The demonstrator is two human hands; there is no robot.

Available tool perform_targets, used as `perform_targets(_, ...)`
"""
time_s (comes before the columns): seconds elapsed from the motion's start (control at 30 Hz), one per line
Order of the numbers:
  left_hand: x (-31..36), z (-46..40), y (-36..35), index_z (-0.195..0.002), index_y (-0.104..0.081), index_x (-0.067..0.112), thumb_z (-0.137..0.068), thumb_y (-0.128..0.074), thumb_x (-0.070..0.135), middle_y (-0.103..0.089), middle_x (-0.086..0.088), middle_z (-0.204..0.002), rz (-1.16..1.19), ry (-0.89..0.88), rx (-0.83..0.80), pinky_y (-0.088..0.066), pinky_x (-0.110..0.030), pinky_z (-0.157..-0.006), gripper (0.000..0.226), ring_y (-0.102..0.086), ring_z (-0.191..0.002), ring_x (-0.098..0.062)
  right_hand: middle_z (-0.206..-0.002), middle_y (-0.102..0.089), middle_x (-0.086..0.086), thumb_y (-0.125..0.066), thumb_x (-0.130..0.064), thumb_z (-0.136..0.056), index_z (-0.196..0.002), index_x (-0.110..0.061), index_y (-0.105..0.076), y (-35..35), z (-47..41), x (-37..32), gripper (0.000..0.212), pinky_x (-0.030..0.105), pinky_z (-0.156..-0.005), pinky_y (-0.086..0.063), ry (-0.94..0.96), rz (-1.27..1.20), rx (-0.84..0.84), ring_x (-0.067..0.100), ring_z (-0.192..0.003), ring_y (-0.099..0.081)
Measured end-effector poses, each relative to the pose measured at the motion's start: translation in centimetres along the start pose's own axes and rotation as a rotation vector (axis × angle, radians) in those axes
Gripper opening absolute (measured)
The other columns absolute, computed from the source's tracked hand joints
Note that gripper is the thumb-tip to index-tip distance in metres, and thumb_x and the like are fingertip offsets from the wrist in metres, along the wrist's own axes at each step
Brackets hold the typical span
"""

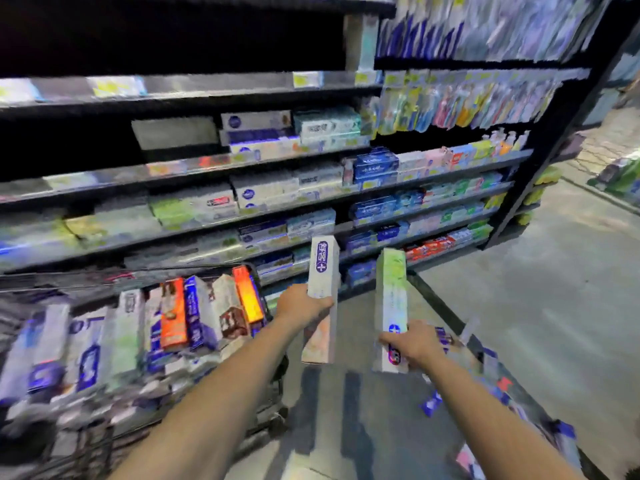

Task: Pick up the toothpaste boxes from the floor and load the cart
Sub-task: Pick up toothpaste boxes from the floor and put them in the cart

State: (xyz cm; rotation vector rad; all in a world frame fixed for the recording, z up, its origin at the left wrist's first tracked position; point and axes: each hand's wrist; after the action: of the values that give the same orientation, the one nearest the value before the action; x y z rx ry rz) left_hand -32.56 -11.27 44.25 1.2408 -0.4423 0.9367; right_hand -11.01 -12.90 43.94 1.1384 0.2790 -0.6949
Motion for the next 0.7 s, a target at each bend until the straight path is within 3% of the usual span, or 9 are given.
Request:
perform_targets(0.07,-4.1,0.6,4.7,-0.091,-0.067,0.017,-0.078,-0.067,0.028,-0.067,-0.003,-0.087,0.056,0.036,0.056,-0.048,-0.027,-0.066,0.017,-0.067,-0.086,-0.024,-0.093,-0.071,0.013,-0.074,-0.030,-0.075,-0.077,-0.017,-0.064,-4.1,0.4,-4.3,0.016,0.034,-0.072,-0.052,0.073,0.000,-0.018,0.027,-0.084,-0.065)
perform_targets(0.2,-13.1,1.8,14.1,-0.103,-0.065,0.013,-0.077,-0.069,0.028,-0.066,-0.001,-0.090,0.096,0.137,0.147,-0.045,-0.024,-0.058,0.031,-0.060,-0.074,-0.017,-0.105,-0.070,0.013,-0.072,-0.033,-0.079,-0.099,-0.010,-0.071,-13.0,2.1,-13.1,0.030,0.027,-0.068,-0.043,0.163,0.049,-0.124,0.027,-0.095,-0.065)
perform_targets(0.3,-19.9,2.7,21.0,-0.091,-0.067,0.012,-0.074,-0.070,0.033,-0.064,-0.002,-0.078,0.057,0.222,0.176,-0.044,-0.023,-0.056,0.026,-0.060,-0.069,-0.019,-0.113,-0.068,0.011,-0.070,-0.035,-0.082,-0.109,-0.009,-0.069,-19.8,4.3,-19.2,0.038,0.031,-0.077,-0.047,0.211,0.078,-0.209,0.026,-0.101,-0.064)
perform_targets(0.43,-27.7,3.9,28.2,-0.070,-0.061,0.016,-0.064,-0.064,0.042,-0.067,-0.005,-0.072,-0.019,0.311,0.204,-0.043,-0.022,-0.052,0.027,-0.065,-0.069,-0.021,-0.108,-0.070,0.011,-0.074,-0.044,-0.071,-0.106,-0.006,-0.070,-28.2,7.4,-25.6,0.052,0.029,-0.076,-0.047,0.279,0.055,-0.275,0.023,-0.095,-0.064)
perform_targets(0.5,-30.7,4.4,30.8,-0.065,-0.056,0.016,-0.073,-0.066,0.042,-0.062,-0.003,-0.063,-0.022,0.330,0.221,-0.041,-0.023,-0.049,0.029,-0.059,-0.058,-0.016,-0.101,-0.069,0.012,-0.075,-0.038,-0.074,-0.101,-0.003,-0.069,-31.4,9.0,-28.2,0.045,0.027,-0.068,-0.043,0.281,0.060,-0.306,0.022,-0.087,-0.061)
perform_targets(0.6,-34.1,5.0,33.8,-0.065,-0.039,0.018,-0.084,-0.065,0.037,-0.047,0.004,-0.059,-0.038,0.373,0.254,-0.033,-0.024,-0.046,0.037,-0.042,-0.051,-0.007,-0.090,-0.070,0.011,-0.075,-0.033,-0.071,-0.099,-0.001,-0.070,-35.8,10.1,-31.2,0.043,0.031,-0.067,-0.048,0.279,0.060,-0.370,0.023,-0.081,-0.064)
perform_targets(0.7,-37.3,4.7,35.9,-0.073,-0.039,0.017,-0.084,-0.061,0.044,-0.050,0.002,-0.056,-0.108,0.442,0.237,-0.036,-0.026,-0.051,0.036,-0.047,-0.052,-0.010,-0.102,-0.069,0.011,-0.071,-0.047,-0.069,-0.106,-0.002,-0.065,-39.5,10.1,-33.6,0.059,0.031,-0.076,-0.052,0.275,0.128,-0.432,0.023,-0.089,-0.063)
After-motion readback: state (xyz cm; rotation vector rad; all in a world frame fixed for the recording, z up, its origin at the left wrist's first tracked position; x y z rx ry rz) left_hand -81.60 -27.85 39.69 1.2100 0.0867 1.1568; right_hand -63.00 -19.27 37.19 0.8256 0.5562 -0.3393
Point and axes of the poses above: each hand's wrist, its own z-axis away from the middle knuckle, its own y-axis out of the back of the hand, x = y × z
